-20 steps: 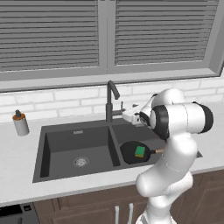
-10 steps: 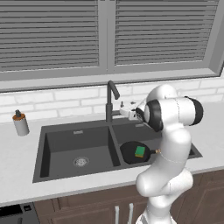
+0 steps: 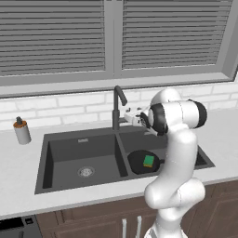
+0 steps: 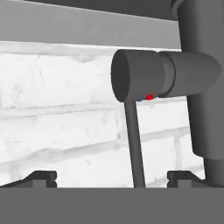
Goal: Pick the pan and sponge and place them into the sink. Then turn on the water.
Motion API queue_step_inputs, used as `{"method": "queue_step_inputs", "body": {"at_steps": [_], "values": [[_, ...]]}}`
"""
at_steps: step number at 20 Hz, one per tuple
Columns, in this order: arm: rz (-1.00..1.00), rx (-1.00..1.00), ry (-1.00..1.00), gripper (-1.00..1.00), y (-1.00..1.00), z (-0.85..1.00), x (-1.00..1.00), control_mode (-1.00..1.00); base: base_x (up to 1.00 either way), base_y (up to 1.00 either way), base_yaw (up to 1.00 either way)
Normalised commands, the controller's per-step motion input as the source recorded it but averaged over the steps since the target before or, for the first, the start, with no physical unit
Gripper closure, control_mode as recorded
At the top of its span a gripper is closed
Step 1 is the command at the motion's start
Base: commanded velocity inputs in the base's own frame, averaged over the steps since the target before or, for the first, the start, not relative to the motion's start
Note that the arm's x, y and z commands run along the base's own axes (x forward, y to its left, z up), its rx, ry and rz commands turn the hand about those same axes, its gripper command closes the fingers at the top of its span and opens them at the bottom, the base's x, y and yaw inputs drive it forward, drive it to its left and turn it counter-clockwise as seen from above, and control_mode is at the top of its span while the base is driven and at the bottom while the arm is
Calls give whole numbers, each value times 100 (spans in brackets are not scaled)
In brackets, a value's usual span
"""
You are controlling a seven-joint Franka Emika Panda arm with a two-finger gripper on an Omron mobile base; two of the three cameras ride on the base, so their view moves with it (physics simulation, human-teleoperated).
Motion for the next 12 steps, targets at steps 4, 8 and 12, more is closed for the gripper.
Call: {"method": "queue_step_inputs", "body": {"at_steps": [4,8,12], "values": [[-5,0,0,-100,4,-26,26,-100,0,0,0],[-5,0,0,-100,2,-26,31,-100,0,0,0],[-4,2,0,-100,0,-20,29,-100,0,0,0]]}}
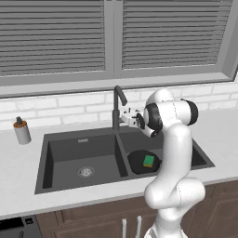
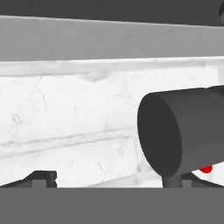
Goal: Pick the pan and sponge and place them into the sink. Then turn on the water.
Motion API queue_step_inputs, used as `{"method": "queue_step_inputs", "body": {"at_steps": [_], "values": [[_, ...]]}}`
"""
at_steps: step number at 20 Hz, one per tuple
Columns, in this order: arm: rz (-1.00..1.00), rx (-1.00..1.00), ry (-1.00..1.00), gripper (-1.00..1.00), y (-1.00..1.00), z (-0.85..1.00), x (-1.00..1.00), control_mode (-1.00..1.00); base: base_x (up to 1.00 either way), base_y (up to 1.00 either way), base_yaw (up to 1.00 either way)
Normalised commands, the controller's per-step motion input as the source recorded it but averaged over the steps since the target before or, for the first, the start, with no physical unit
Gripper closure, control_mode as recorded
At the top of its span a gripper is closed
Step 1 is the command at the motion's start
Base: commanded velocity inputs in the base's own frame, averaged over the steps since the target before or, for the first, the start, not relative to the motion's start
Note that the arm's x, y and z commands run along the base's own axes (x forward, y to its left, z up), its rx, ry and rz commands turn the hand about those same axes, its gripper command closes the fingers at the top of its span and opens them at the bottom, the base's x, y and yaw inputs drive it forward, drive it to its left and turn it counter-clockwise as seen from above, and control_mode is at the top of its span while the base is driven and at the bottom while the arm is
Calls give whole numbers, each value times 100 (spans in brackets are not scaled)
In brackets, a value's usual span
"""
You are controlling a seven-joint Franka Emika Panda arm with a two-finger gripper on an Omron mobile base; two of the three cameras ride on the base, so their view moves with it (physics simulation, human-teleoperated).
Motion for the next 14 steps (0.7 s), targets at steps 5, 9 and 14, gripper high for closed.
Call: {"method": "queue_step_inputs", "body": {"at_steps": [5,9,14], "values": [[-4,3,0,-100,0,-14,24,-100,0,0,0],[-5,3,0,-100,0,-9,26,-100,0,0,0],[-9,5,0,100,-2,-6,25,-100,0,0,0]]}}
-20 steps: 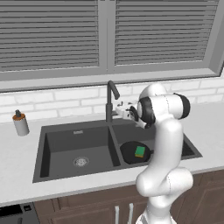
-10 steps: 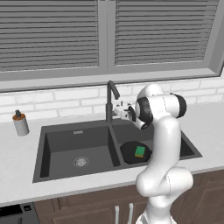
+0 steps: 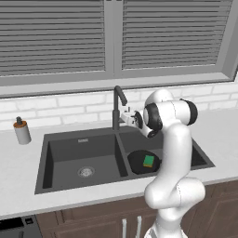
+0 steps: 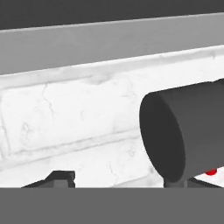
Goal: Pick the pan and sponge and place them into the sink. Then turn on the water.
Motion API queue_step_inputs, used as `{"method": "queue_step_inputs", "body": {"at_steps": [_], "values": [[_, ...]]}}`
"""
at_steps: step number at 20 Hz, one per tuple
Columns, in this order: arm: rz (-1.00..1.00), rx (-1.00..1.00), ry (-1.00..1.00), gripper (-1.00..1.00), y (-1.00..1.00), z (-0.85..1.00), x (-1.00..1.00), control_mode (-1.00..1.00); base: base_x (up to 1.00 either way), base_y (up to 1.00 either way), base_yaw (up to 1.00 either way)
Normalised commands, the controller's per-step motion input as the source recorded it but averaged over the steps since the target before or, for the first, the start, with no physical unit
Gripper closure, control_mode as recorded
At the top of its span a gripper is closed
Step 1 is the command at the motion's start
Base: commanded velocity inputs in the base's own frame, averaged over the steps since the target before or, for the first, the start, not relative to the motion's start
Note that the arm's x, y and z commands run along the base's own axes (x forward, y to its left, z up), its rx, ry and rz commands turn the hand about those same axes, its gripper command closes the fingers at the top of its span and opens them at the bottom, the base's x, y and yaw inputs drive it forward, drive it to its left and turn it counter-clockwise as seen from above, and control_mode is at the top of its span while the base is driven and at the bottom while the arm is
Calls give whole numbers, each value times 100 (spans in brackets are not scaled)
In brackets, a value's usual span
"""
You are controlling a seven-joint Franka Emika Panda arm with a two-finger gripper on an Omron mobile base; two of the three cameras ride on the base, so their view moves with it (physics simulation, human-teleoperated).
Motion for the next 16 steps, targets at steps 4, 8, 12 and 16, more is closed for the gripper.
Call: {"method": "queue_step_inputs", "body": {"at_steps": [4,8,12,16], "values": [[-16,18,0,100,-43,0,28,-100,0,0,0],[-16,24,0,100,-64,0,34,-100,0,0,0],[-15,27,0,100,-79,0,33,-100,0,0,0],[-14,31,0,100,-87,0,28,-100,0,0,0]]}}
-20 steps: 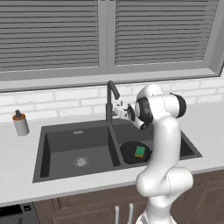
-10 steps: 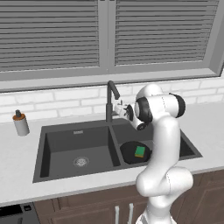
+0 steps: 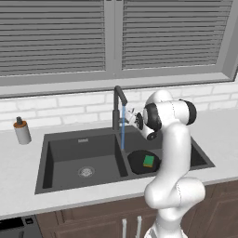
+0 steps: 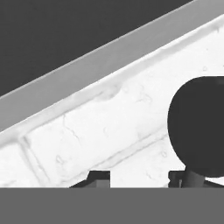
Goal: Pick the pan and sponge and place them into the sink. Then turn on the water.
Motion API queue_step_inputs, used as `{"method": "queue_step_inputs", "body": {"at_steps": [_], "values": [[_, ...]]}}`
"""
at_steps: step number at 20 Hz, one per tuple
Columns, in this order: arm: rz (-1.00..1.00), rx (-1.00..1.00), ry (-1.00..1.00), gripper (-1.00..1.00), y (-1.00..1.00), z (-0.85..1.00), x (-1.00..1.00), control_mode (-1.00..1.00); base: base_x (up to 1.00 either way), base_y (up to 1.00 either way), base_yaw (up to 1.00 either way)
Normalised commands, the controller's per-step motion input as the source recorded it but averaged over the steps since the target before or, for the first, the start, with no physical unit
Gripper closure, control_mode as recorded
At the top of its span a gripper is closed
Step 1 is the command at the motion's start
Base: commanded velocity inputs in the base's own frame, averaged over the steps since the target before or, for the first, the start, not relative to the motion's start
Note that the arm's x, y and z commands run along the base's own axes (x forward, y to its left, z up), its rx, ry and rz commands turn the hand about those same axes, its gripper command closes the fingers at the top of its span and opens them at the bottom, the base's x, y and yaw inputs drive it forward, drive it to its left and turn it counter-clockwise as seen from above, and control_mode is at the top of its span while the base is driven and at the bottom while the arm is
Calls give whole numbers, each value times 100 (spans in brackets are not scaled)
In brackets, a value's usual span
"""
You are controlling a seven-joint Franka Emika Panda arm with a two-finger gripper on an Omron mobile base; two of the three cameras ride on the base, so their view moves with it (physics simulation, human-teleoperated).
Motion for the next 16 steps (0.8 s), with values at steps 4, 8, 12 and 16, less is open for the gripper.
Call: {"method": "queue_step_inputs", "body": {"at_steps": [4,8,12,16], "values": [[-13,28,0,100,-76,0,28,-100,0,0,0],[-5,33,0,100,-76,10,12,-100,0,0,0],[15,51,-9,100,-87,95,-44,-100,0,0,0],[22,49,-20,100,-93,100,-72,-100,0,0,0]]}}
